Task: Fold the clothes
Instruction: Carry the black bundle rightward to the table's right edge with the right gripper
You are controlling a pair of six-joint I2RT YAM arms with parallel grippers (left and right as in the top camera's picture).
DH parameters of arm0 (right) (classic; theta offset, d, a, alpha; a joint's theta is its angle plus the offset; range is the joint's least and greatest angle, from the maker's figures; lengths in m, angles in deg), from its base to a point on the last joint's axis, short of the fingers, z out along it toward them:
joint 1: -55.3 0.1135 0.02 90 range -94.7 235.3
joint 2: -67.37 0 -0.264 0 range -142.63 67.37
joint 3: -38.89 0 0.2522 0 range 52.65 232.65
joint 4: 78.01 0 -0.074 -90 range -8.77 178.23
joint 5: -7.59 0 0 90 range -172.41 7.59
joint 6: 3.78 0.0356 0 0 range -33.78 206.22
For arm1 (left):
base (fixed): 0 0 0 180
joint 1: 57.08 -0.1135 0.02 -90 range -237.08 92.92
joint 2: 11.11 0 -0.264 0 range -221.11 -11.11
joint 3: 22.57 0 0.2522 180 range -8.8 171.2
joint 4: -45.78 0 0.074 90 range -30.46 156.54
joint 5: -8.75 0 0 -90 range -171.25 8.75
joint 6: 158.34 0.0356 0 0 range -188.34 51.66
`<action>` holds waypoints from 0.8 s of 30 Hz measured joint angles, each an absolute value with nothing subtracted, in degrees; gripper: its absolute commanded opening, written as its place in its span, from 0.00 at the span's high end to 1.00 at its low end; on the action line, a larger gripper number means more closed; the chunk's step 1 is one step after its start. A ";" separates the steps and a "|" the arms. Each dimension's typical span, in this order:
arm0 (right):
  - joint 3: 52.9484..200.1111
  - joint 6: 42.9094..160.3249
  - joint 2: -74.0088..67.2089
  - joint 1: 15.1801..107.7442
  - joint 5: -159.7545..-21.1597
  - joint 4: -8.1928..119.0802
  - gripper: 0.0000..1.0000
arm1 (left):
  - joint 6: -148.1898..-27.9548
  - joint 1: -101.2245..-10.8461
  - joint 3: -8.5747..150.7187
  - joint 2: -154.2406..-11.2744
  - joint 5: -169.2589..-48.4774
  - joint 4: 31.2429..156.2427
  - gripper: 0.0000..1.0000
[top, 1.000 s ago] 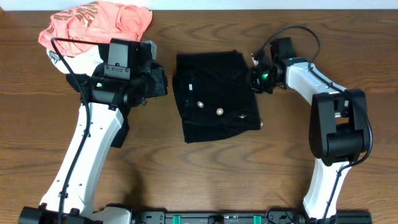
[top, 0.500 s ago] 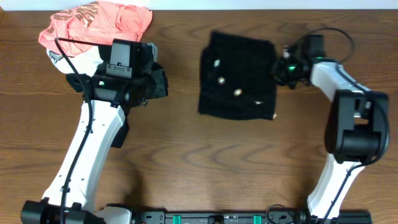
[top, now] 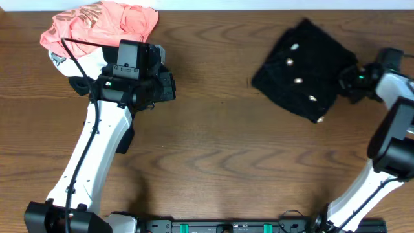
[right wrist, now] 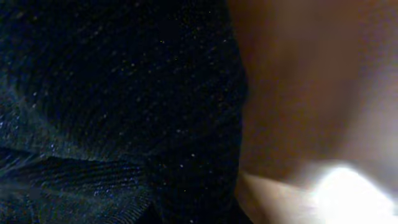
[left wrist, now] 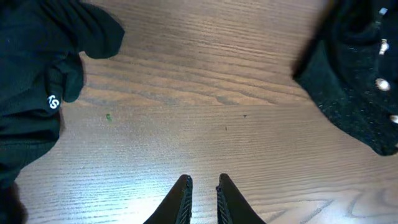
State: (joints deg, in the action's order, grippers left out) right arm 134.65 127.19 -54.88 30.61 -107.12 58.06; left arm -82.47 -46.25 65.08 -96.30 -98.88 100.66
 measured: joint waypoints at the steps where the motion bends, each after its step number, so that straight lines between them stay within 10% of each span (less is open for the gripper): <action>1: 134.67 127.74 -54.75 29.52 -106.27 57.82 0.99 | -82.47 -46.25 65.08 -96.30 -98.90 100.49 0.84; 24: 135.39 135.28 -54.05 8.40 -97.20 57.40 0.99 | -83.36 -46.25 65.08 -98.02 -98.90 99.52 0.84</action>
